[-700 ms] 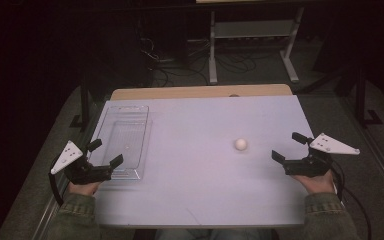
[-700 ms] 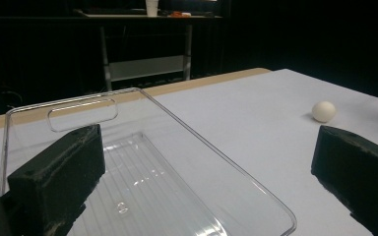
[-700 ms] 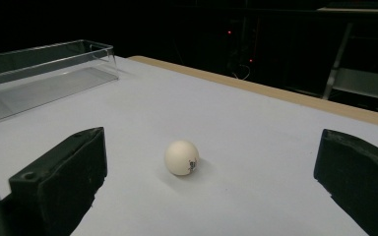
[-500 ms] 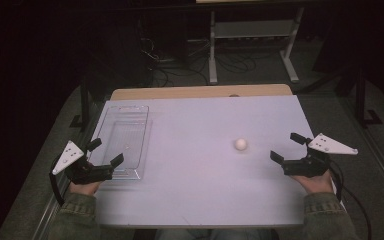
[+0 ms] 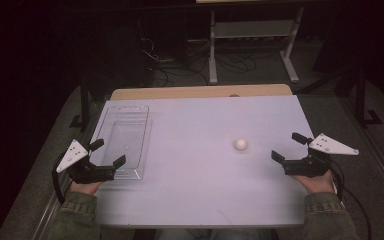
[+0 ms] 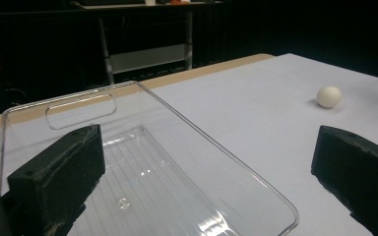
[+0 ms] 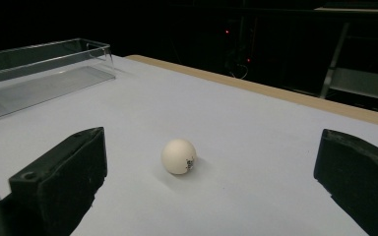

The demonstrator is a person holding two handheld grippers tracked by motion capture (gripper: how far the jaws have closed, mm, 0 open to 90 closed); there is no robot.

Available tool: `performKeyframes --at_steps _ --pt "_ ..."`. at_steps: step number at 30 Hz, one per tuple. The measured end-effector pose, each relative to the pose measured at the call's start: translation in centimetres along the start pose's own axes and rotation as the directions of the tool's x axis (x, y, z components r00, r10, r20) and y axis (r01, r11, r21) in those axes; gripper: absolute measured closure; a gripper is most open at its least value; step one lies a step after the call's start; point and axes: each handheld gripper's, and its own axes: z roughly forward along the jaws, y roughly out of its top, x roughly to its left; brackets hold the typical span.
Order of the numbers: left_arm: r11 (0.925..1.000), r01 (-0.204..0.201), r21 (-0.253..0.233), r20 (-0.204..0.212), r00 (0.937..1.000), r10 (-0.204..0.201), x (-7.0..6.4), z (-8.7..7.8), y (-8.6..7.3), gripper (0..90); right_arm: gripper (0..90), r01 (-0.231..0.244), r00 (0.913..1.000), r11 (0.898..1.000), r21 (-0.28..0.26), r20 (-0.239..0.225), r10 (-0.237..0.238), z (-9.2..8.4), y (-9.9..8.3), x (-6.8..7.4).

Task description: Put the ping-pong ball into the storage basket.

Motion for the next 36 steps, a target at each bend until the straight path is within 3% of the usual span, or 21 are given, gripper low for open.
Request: performKeyframes --at_steps 17,36 --pt "0.9972 -0.046 0.060 0.028 0.9986 0.045 -0.2 1.0 1.9 0.0 0.0 -0.013 0.9999 1.000 -0.011 0.004 0.013 -0.1 0.0 -0.1" --pt "0.9941 -0.074 0.080 0.053 0.9961 0.070 -0.1 1.6 3.6 0.0 0.0 -0.012 0.9999 1.000 -0.008 0.001 0.012 0.0 0.0 0.0"
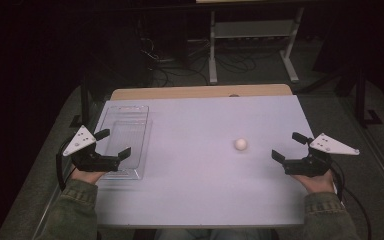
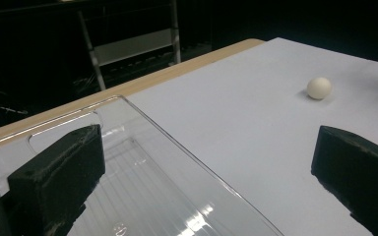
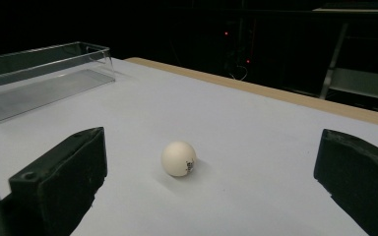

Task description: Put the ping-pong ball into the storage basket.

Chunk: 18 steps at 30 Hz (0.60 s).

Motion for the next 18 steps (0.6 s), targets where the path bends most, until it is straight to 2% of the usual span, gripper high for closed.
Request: performKeyframes --at_steps 8,18 --pt "0.9999 -0.009 0.006 0.005 0.9999 0.009 0.2 0.3 0.4 0.0 0.0 0.001 1.0000 1.000 0.001 0.000 -0.001 0.0 0.0 0.0" --pt "0.9997 -0.022 0.010 0.023 0.9995 0.022 0.1 0.7 1.7 0.0 0.0 0.000 1.0000 1.000 0.001 -0.001 0.000 0.0 0.0 0.0"
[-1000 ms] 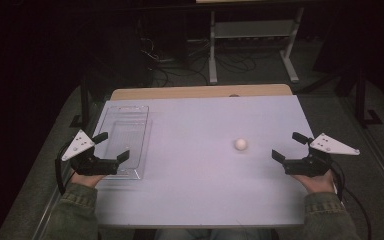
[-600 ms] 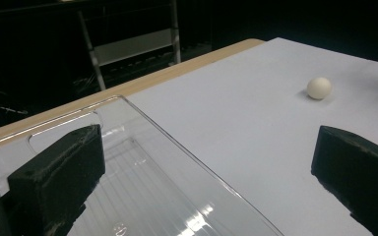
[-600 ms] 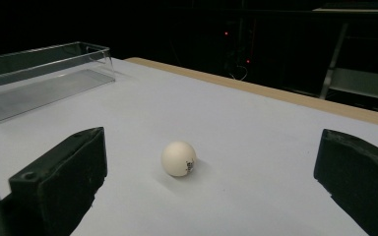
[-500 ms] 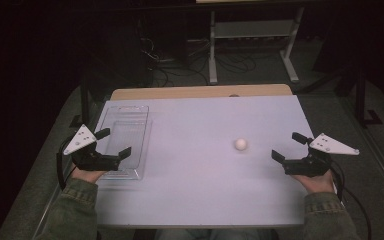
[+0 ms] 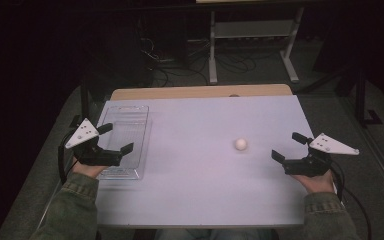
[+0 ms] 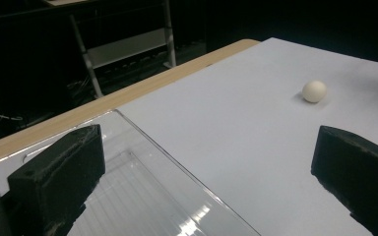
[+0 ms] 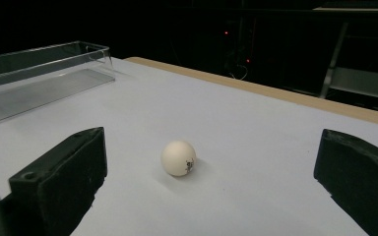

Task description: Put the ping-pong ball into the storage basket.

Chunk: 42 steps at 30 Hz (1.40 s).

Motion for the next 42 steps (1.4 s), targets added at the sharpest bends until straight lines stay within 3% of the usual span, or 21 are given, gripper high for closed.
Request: performKeyframes --at_steps 42 --pt "0.9964 -0.060 0.060 0.062 0.9965 0.056 0.5 1.9 3.7 0.0 0.0 0.000 1.0000 1.000 0.013 -0.006 0.000 0.1 -0.1 0.0"
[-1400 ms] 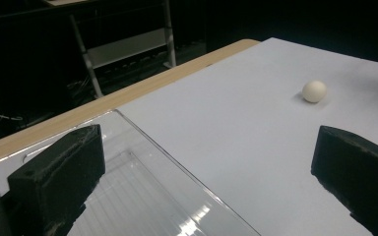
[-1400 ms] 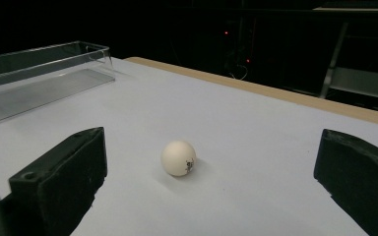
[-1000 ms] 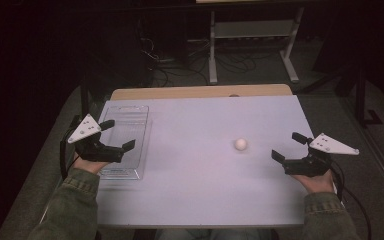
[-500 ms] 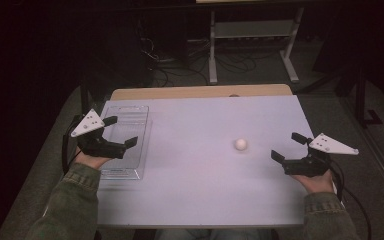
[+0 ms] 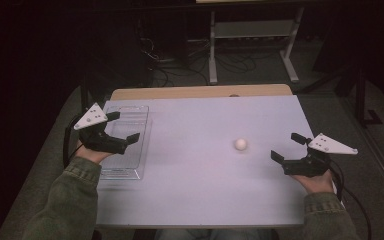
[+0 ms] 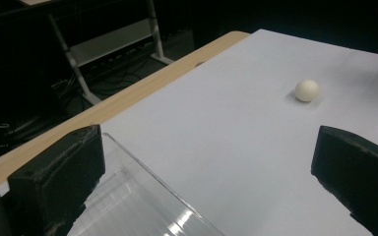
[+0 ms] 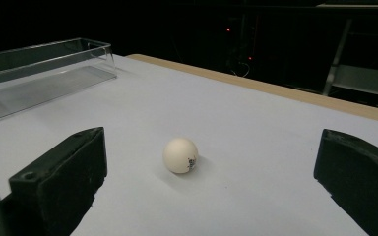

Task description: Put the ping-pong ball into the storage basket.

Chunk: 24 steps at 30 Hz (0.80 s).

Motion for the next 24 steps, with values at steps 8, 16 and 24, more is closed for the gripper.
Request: performKeyframes --at_steps 8,16,24 --pt "0.9993 -0.038 0.000 0.006 0.9993 0.038 -0.3 0.4 1.2 0.0 0.0 0.001 1.0000 1.000 -0.006 -0.001 -0.001 -0.1 0.1 0.0" --pt "0.9986 -0.050 0.013 0.021 0.9985 0.050 -0.4 1.0 2.0 0.0 0.0 0.004 1.0000 1.000 0.001 -0.004 -0.004 -0.1 0.0 0.1" --pt "0.9982 -0.053 0.027 0.046 0.9976 0.052 -0.5 1.8 2.8 0.0 0.0 0.006 1.0000 1.000 -0.003 -0.007 -0.006 -0.1 0.1 0.1"
